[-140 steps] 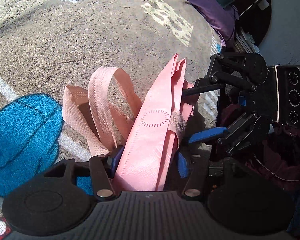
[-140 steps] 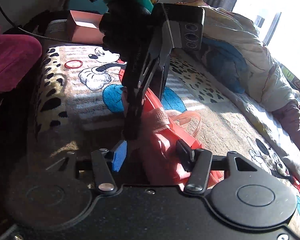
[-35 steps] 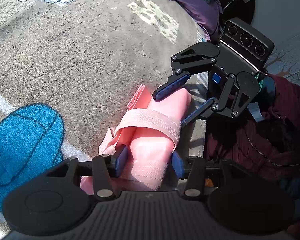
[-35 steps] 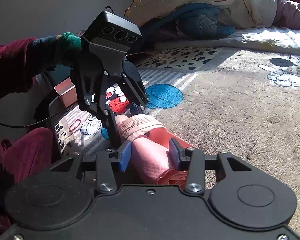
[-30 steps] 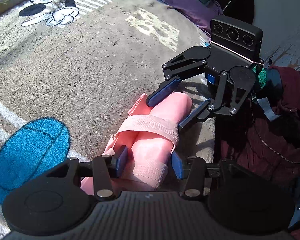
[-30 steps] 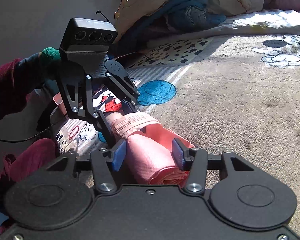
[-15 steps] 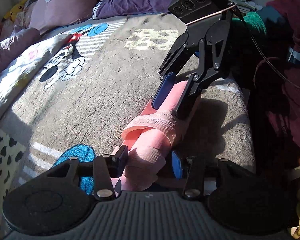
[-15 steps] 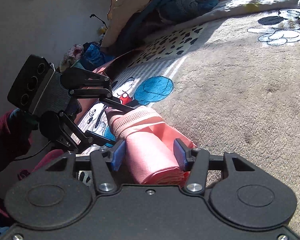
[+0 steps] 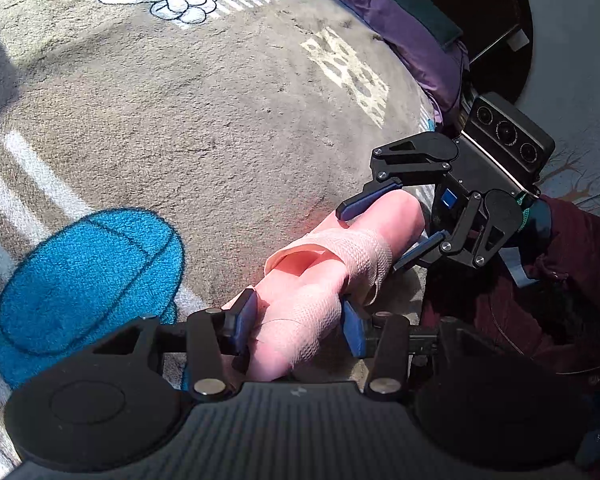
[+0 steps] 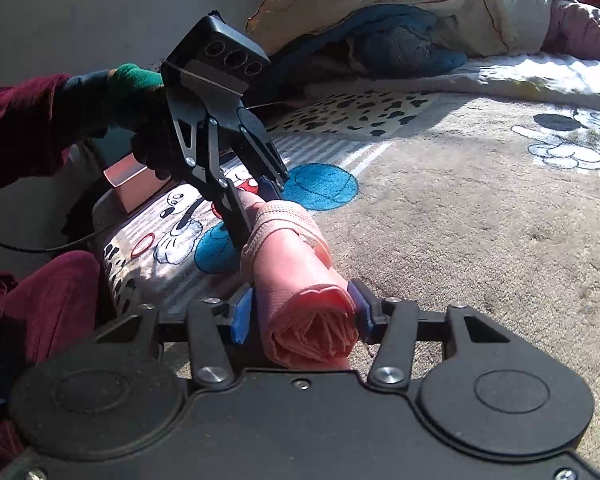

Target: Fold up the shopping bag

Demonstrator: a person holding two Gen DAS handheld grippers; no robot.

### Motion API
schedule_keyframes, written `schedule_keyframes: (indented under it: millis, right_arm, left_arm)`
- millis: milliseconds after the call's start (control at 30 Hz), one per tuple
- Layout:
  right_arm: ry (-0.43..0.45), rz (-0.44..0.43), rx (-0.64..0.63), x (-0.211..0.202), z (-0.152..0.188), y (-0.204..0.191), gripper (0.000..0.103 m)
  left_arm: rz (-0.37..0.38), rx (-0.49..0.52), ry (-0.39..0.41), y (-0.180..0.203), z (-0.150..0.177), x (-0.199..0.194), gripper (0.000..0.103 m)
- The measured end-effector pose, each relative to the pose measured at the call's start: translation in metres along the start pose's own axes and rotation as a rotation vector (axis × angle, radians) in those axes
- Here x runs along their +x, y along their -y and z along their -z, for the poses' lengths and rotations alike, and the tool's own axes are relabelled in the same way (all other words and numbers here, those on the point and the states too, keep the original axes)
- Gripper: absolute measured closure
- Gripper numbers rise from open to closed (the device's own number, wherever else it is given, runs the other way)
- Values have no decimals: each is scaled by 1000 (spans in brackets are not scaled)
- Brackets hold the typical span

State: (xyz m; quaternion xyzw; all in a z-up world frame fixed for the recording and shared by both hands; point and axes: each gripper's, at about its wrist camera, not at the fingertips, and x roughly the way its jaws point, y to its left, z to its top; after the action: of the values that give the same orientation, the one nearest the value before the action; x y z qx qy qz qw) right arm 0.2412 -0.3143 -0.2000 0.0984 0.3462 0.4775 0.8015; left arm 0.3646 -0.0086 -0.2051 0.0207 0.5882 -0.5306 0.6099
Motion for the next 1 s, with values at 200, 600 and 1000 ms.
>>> schedule_keyframes:
  millis: [200, 600, 1000]
  right_arm:
    - [180, 7, 101, -19, 12, 2, 49]
    - [117, 64, 375, -4, 6, 33, 59]
    - [-63, 155, 233, 12, -21, 26, 60]
  left_arm:
    - [16, 12, -14, -2, -4, 3, 57]
    - [-118, 66, 114, 15, 7, 2, 55]
    - [-513, 503, 288, 88, 48, 1, 40]
